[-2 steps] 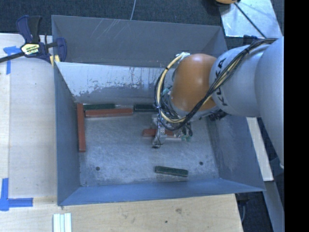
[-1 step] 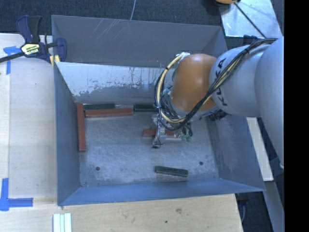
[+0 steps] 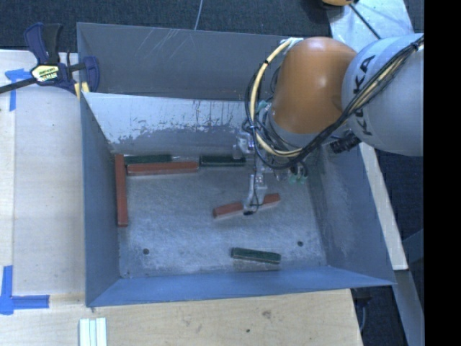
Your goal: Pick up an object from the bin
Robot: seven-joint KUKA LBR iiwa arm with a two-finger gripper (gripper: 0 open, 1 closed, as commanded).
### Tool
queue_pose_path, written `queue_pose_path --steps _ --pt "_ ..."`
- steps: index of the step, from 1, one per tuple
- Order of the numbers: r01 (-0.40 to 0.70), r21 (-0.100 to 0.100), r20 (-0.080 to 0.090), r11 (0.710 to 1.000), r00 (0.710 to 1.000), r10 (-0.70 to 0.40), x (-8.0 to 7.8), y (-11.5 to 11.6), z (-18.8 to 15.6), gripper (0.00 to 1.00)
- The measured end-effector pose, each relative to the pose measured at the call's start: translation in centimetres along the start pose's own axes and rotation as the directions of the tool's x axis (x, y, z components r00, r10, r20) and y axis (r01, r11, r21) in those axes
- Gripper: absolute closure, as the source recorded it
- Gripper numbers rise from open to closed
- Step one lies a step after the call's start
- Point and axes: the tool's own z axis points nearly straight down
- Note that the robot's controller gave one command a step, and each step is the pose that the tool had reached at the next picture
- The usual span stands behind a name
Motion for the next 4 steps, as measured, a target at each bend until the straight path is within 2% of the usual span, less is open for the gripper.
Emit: queue_pose_path --steps 1,2,3,4 --pt "0.009 0.0 0.012 1.0 1.0 -0.009 -0.4 0.2 -3.8 0.0" --pt "-0.003 -0.001 0.01 1.0 1.0 0.003 1.0 0.6 1.5 0.0" --pt "0.067 0.0 0.003 0.998 0.998 -0.067 3.0 0.6 10.0 1.0" --pt "0.067 -0.001 0.003 0.998 0.998 -0.067 3.0 0.6 10.0 1.0"
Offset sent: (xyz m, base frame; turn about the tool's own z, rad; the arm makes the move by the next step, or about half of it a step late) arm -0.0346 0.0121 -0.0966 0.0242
